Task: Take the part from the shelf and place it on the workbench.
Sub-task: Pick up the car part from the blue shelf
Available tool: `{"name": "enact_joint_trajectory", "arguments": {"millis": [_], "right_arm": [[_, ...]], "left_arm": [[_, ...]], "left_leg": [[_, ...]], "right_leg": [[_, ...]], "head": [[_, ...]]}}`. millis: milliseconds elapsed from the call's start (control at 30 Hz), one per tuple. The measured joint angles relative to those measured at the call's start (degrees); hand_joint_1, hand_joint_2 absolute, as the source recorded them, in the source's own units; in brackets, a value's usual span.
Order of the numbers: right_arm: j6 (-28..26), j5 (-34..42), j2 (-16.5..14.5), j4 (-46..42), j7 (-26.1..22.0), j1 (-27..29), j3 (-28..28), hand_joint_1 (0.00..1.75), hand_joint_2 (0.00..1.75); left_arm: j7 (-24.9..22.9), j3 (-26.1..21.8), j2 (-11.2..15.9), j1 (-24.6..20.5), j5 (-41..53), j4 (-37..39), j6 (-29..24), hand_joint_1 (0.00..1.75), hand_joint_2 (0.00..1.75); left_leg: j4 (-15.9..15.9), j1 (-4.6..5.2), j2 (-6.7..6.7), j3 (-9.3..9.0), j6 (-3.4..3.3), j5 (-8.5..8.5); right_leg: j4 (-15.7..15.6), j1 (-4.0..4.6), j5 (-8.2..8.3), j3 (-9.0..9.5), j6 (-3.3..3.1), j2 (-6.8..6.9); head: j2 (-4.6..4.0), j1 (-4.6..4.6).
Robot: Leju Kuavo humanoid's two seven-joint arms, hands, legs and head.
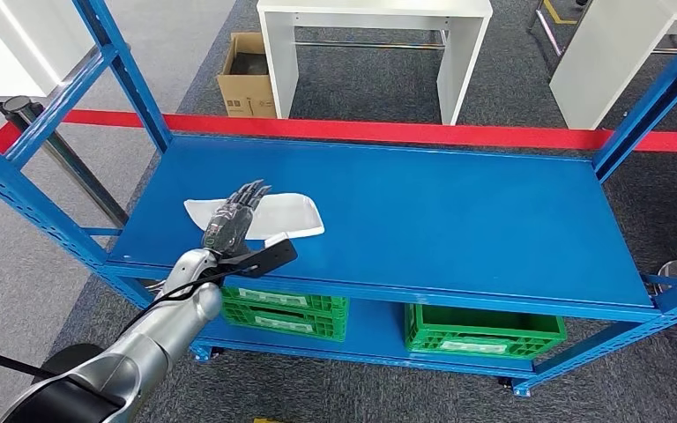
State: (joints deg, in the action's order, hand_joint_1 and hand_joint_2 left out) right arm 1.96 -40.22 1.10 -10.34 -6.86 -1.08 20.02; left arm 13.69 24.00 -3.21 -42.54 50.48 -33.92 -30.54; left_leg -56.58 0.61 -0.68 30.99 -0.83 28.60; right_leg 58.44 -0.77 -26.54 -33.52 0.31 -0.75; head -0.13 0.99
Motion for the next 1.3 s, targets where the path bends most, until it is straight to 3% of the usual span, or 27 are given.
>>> {"name": "enact_joint_trajectory", "arguments": {"millis": [433, 467, 567, 600, 1033, 1300], "right_arm": [[-0.01, -0.47, -0.31, 0.00, -0.54, 0.00, 0.00, 0.00, 0.00], [-0.02, -0.56, -0.32, 0.00, -0.58, -0.01, 0.00, 0.00, 0.00], [-0.01, -0.73, -0.35, 0.00, -0.61, -0.03, 0.00, 0.00, 0.00], [0.00, -0.73, -0.36, 0.00, -0.61, -0.04, 0.00, 0.00, 0.00], [0.36, -0.83, -0.66, 0.00, -0.77, -0.12, 0.00, 0.00, 0.00], [0.35, -0.89, -0.76, 0.00, -1.33, -0.20, 0.00, 0.00, 0.00]], "left_arm": [[-2.13, 0.04, -1.72, -3.69, 0.30, 5.68, 2.59, 0.00, 1.75], [-2.22, 0.04, -1.80, -3.84, 0.22, 5.98, 2.82, 0.19, 1.75], [-2.41, 0.04, -2.07, -4.29, -0.06, 6.87, 3.90, 1.48, 1.75], [-2.40, 0.03, -2.16, -4.46, -0.16, 7.16, 4.34, 1.73, 1.75], [-0.46, 0.00, -2.48, -5.84, -0.97, 9.19, 7.02, 1.75, 1.75], [0.64, -0.03, -2.38, -6.58, -0.97, 9.33, 5.43, 1.75, 1.75]], "left_leg": [[-0.01, 0.00, 0.00, 0.00, 0.00, 0.00], [-0.01, 0.00, 0.00, 0.00, 0.00, 0.00], [-0.01, 0.00, 0.00, 0.00, 0.00, 0.00], [-0.01, 0.00, 0.00, 0.00, 0.00, 0.00], [-0.01, 0.00, -0.02, 0.00, 0.00, 0.00], [0.00, 0.00, -0.02, -0.07, 0.00, 0.00]], "right_leg": [[0.00, 0.00, 0.01, 0.00, 0.01, 0.00], [0.00, 0.00, 0.01, 0.00, 0.01, 0.00], [0.00, 0.00, 0.01, 0.00, 0.01, 0.00], [0.00, 0.00, 0.01, 0.00, 0.01, 0.00], [0.00, 0.00, 0.01, 0.02, 0.01, 0.01], [0.00, 0.00, 0.01, 0.10, 0.01, 0.00]], "head": [[-0.01, -0.01], [-0.01, -0.01], [0.00, -0.01], [0.00, 0.00], [0.00, -0.01], [0.00, -0.01]]}}
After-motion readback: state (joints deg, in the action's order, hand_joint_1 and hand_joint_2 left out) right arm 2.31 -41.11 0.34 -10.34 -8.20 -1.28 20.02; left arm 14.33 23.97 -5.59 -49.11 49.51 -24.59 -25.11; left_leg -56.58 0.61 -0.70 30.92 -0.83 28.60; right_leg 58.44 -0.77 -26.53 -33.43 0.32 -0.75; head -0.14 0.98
